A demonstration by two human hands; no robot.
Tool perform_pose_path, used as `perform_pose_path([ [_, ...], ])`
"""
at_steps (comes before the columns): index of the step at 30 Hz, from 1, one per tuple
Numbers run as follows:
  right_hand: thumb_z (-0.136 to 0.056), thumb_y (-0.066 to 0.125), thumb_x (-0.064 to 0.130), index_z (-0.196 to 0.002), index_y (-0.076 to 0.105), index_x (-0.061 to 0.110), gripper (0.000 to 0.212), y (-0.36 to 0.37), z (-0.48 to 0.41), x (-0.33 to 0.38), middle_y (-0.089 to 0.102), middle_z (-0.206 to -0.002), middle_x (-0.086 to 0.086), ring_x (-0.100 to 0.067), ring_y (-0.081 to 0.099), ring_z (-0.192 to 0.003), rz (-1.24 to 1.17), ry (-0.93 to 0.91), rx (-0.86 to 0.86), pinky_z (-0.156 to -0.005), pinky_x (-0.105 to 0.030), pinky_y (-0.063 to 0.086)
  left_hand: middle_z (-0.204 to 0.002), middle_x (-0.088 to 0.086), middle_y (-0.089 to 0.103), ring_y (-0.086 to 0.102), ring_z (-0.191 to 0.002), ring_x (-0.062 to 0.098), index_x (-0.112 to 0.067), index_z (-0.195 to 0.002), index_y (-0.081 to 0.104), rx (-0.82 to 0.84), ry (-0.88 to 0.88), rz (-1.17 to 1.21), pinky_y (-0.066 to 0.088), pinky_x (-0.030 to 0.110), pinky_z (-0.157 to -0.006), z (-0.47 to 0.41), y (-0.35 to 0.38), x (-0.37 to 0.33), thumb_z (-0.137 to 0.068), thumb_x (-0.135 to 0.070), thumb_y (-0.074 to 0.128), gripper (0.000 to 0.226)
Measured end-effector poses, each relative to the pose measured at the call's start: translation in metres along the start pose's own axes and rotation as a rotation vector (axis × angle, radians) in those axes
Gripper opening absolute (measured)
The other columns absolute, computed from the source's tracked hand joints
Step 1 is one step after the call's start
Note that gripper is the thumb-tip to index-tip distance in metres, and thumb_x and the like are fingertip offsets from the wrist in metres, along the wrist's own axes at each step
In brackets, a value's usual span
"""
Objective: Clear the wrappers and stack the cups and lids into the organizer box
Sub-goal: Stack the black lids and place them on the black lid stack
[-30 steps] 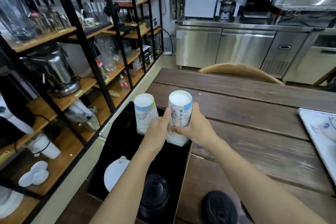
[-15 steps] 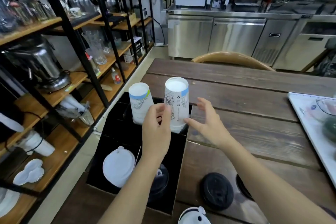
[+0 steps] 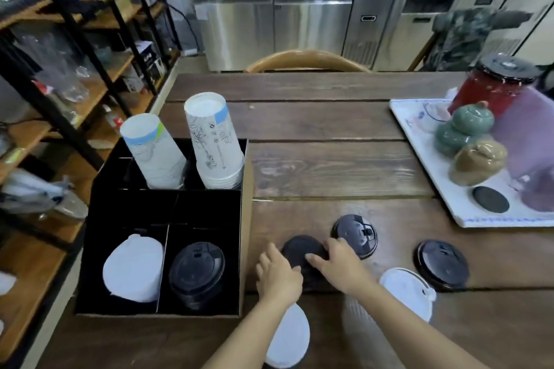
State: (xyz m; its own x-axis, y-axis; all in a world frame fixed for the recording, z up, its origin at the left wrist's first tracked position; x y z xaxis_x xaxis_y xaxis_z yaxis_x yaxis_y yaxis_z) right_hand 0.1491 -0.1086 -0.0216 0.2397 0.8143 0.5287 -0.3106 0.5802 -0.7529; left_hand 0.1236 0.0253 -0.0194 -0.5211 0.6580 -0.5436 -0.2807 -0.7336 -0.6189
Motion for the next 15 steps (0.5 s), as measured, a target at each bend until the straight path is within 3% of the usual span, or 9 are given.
perform_pose_path([
  [3, -0.085, 0.061, 0.038, -0.113, 0.054, 0.003, 0.045, 0.014, 0.001, -0.007, 0.049, -0.112, -0.011, -0.030, 0.053, -0.107, -0.092, 0.058, 0.063, -0.085, -0.033, 0.042, -0.152, 0.010, 0.022, 0.023, -0.139, 0.032, -0.011, -0.147, 0.014, -0.002, -0.009, 0.021, 0.040, 0.046, -0.106, -0.005, 0.003, -0.001, -0.093, -0.020, 0.051, 0.066],
  [7, -0.081, 0.069, 0.022, -0.098, 0.044, 0.006, 0.035, 0.014, 0.003, -0.009, 0.055, -0.106, -0.013, -0.027, 0.056, -0.097, -0.356, 0.176, 0.062, -0.075, -0.034, 0.046, -0.135, 0.012, 0.044, 0.045, -0.122, 0.034, -0.009, -0.134, 0.042, -0.034, -0.057, 0.199, 0.050, 0.048, -0.093, -0.011, 0.005, 0.000, -0.087, -0.010, 0.055, 0.049],
  [12, -0.080, 0.071, 0.026, -0.137, 0.032, 0.002, 0.073, 0.006, 0.009, -0.015, 0.046, -0.137, -0.011, -0.028, 0.049, -0.122, -0.507, 0.248, 0.076, -0.085, -0.032, 0.044, -0.118, 0.011, 0.063, 0.057, -0.105, 0.026, -0.005, -0.123, 0.056, 0.039, -0.100, 0.525, 0.050, 0.041, -0.094, -0.011, 0.004, 0.003, -0.086, -0.003, 0.059, 0.037],
  [15, -0.081, 0.070, 0.027, -0.121, 0.052, 0.002, 0.050, 0.005, 0.013, -0.020, 0.061, -0.118, -0.011, -0.023, 0.057, -0.100, -0.636, 0.295, 0.137, -0.075, -0.031, 0.049, -0.117, 0.006, 0.061, 0.054, -0.110, 0.024, -0.008, -0.125, 0.055, 0.090, -0.092, 0.617, 0.046, 0.036, -0.096, -0.009, 0.002, -0.003, -0.087, 0.000, 0.057, 0.038],
])
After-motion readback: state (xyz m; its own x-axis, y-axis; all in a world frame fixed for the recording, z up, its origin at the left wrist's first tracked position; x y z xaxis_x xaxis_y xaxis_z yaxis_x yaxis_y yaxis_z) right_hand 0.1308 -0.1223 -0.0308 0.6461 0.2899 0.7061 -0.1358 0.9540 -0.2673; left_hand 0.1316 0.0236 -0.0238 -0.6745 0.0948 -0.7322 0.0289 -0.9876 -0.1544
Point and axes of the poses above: each hand's wrist, its own z-axis away from the middle knuckle, its own y-axis out of the palm, x = y × z, the point moved 6 cm from there along -z, towards the middle knuckle
